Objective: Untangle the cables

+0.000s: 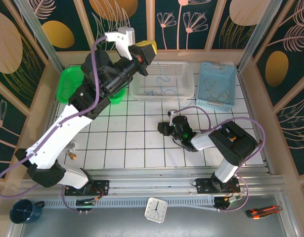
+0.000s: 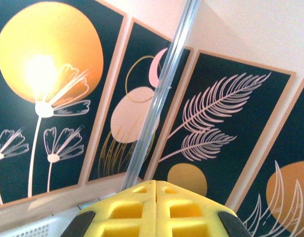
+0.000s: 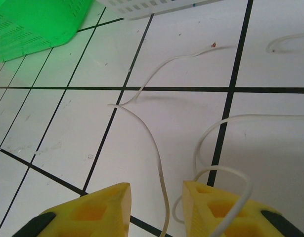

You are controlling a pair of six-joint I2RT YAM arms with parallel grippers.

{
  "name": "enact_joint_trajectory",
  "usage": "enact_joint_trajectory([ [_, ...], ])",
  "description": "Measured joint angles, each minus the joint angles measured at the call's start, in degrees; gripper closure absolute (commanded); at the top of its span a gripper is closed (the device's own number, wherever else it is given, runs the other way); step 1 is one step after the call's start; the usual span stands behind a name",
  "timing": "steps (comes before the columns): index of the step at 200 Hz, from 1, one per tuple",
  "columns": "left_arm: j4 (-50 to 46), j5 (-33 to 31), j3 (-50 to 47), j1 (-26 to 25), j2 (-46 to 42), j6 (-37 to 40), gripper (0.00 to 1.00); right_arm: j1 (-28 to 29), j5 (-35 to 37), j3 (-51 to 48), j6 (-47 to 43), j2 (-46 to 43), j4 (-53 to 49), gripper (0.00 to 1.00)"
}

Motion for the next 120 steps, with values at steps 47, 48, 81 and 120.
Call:
enact_joint_trajectory([
  [47,-1.7,-2.5,5.9,1.2,4.3,2.6,1.00,0.0,-0.3,-0.3,0.5,-0.4,0.2,0.58],
  [48,-1.7,-2.6,6.0,1.3,4.4,2.6,1.00,0.0,-0.3,-0.3,0.6,-0.5,0.2,0.58],
  [81,-1.9,-3.9,7.0,4.0,7.5,3.3,1.00,0.0,-0.5,-0.5,1.2,-4.3,-1.0,0.50],
  [120,-1.9,-5.6,8.5,7.5,12.3,4.1,1.00,0.0,-0.5,-0.9,1.5,-9.6,-2.4,0.47],
])
